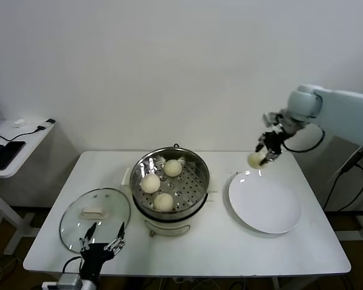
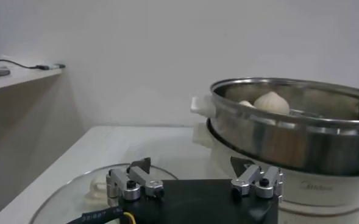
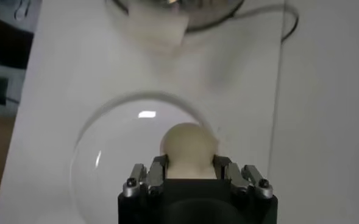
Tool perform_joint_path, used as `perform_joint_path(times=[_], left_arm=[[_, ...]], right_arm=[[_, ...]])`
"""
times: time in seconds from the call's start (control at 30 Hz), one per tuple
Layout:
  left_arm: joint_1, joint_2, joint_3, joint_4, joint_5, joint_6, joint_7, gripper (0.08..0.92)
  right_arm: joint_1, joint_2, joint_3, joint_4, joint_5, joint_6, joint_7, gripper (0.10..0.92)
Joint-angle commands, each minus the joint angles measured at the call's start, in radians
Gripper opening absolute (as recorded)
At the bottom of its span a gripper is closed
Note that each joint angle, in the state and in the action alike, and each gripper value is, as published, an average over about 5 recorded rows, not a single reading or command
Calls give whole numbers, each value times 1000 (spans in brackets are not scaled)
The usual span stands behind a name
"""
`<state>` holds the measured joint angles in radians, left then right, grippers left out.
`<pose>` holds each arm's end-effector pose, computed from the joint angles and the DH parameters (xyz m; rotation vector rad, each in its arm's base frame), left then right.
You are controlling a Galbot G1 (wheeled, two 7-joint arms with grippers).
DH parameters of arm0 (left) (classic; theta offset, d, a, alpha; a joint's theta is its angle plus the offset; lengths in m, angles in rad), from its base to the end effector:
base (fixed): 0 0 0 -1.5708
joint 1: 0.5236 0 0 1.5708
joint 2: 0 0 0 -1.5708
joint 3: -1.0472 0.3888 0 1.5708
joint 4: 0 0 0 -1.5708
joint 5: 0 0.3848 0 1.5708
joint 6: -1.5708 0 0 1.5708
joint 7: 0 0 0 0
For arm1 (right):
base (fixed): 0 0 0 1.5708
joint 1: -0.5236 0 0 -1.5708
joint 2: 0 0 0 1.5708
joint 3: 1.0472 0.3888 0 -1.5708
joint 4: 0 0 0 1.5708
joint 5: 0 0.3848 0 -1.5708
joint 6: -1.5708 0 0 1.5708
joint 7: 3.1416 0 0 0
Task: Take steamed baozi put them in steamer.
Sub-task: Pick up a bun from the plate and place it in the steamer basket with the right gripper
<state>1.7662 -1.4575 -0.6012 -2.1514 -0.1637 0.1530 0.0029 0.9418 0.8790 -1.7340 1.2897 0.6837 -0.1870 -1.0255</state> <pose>0.1269 0.0449 -0.3420 -0.0011 -2.8546 0.0388 0.6106 -0.0960 0.0148 1.3697 -1.4344 1.3732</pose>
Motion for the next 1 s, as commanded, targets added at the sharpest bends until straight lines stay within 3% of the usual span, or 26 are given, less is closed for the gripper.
perform_joint_path(times=[0.03,0.37,0.67,1.0], left_arm=[[-15,3,-1,-13,-19,7,7,823],[-19,7,-2,-14,-33,8,7,823],[-24,6,0,-10,-28,7,8,823],[-26,11,-4,-9,-32,6,7,823]], right_arm=[[260,248,-105,281,410,-159,141,526],[-10,450,-56,170,376,-274,303,526],[-148,445,-47,116,317,-343,411,529],[-198,428,-25,69,288,-345,427,526]])
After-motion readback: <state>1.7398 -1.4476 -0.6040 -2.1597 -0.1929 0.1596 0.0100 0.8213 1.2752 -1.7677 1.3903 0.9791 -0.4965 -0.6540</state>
